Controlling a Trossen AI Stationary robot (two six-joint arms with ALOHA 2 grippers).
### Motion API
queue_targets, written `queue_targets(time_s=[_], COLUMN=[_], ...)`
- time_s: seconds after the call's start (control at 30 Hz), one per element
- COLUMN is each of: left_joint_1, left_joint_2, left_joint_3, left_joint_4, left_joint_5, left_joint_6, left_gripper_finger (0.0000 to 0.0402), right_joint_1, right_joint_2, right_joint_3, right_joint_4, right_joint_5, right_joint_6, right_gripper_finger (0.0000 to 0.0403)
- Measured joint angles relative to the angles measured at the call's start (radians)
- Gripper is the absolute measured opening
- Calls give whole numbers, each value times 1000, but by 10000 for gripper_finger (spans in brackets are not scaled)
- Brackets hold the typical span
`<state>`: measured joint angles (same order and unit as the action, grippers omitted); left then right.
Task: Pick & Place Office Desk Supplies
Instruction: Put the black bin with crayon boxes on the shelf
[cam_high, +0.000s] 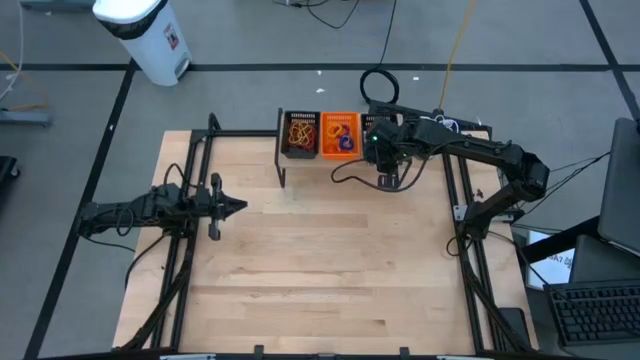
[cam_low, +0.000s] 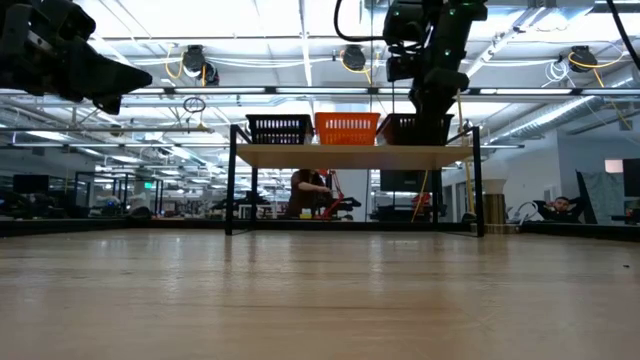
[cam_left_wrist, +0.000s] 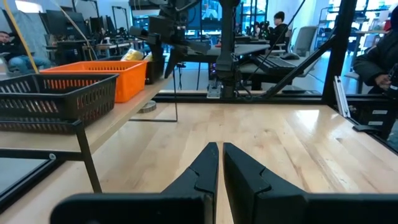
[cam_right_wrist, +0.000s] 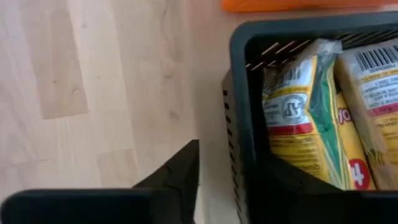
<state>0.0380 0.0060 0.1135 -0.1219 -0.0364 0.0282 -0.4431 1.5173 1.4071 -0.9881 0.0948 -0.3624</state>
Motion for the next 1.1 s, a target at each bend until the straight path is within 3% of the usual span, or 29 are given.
queue_targets(time_s=[0.43,0.67,1.1], left_joint_1=[0,0,0], left_joint_2=[0,0,0], left_joint_3=[0,0,0], left_joint_4=[-9,-9,7], left_joint_5=[0,0,0], left_joint_6=[-1,-12,-11], left_gripper_finger=[24,24,24], right_joint_1=[20,59,147], right_joint_2=[0,-9,-26], right_joint_3=[0,0,1], right_joint_4=[-35,-52,-41], right_joint_5=[21,219,229], right_joint_6=[87,264,252], right_gripper_finger=[191,229,249])
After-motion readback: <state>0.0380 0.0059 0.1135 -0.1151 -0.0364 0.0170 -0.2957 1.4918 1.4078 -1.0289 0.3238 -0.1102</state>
